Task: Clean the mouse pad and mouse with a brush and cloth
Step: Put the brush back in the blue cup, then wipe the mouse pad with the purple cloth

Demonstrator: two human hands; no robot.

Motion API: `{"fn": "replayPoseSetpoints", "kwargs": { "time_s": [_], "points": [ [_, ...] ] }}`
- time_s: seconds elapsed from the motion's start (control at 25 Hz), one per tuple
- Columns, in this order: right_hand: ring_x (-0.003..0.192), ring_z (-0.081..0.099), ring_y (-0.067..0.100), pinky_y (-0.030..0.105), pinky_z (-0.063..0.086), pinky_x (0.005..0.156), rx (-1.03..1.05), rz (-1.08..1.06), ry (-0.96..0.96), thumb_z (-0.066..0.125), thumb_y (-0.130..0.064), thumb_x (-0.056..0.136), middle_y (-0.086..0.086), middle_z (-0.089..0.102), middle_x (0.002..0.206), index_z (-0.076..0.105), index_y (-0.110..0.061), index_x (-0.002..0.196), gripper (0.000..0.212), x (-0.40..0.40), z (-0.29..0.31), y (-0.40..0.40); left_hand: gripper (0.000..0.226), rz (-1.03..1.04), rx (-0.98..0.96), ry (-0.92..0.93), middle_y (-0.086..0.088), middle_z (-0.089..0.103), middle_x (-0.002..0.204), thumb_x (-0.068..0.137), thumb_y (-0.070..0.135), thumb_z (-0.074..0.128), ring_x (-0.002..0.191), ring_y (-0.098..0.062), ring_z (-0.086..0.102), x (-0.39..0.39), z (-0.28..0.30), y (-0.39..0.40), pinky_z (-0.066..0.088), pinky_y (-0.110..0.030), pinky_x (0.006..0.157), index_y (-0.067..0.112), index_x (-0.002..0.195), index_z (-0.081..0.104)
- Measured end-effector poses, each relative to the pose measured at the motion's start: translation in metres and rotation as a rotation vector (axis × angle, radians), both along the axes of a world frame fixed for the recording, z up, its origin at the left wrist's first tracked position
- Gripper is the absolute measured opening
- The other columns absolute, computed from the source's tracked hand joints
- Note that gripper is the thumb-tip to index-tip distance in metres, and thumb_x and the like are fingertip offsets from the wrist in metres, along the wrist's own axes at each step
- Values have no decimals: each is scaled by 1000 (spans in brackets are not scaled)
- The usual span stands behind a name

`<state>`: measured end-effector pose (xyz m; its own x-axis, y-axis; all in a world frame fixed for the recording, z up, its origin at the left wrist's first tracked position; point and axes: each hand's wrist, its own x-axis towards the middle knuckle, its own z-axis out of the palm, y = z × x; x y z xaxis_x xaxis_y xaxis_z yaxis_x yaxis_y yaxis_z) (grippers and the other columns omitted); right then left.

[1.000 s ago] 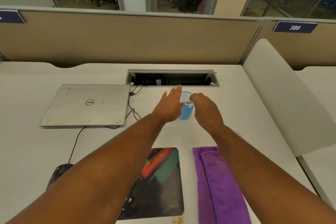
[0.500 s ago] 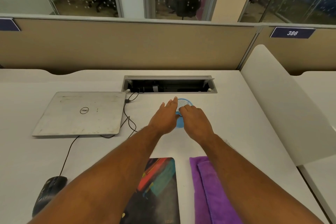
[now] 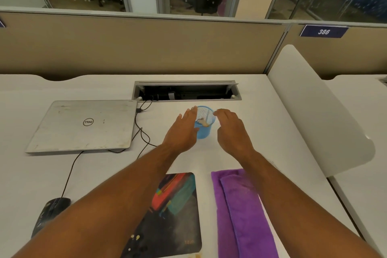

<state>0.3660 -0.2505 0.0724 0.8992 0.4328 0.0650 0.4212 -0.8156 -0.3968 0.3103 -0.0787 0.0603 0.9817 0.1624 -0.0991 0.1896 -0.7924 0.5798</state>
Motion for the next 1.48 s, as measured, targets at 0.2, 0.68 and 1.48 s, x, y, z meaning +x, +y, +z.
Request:
{"fn": "replayPoseSetpoints", "kwargs": {
  "time_s": [0.2, 0.68, 1.48],
  "points": [
    [125, 54, 26, 42, 47, 105, 99, -82, -13, 59, -6, 97, 6, 57, 138, 59, -13, 133, 37, -39, -2, -55, 56, 75, 17, -285, -5, 54, 144, 96, 22, 58, 126, -24, 53, -55, -19, -32, 43, -36, 102, 17, 149, 40],
    [145, 38, 23, 40, 37, 118, -113, -406, 353, 56, -77, 83, 2, 27, 163, 20, -31, 160, 96, -181, -60, -90, 48, -280, 156, 1, -5, 56, 128, 94, 42, 57, 116, -26, 50, -100, -48, -105, 41, -40, 96, 14, 132, 52],
    [128, 50, 23, 39, 50, 100, 11, -139, 98, 54, -18, 101, 1, 44, 152, 49, -19, 144, 43, -203, -24, -8, 20, 23, -283, -56, 4, 64, 106, 97, 25, 54, 94, -12, 58, -171, -8, -10, 49, -32, 86, 23, 112, 67]
  ]
}}
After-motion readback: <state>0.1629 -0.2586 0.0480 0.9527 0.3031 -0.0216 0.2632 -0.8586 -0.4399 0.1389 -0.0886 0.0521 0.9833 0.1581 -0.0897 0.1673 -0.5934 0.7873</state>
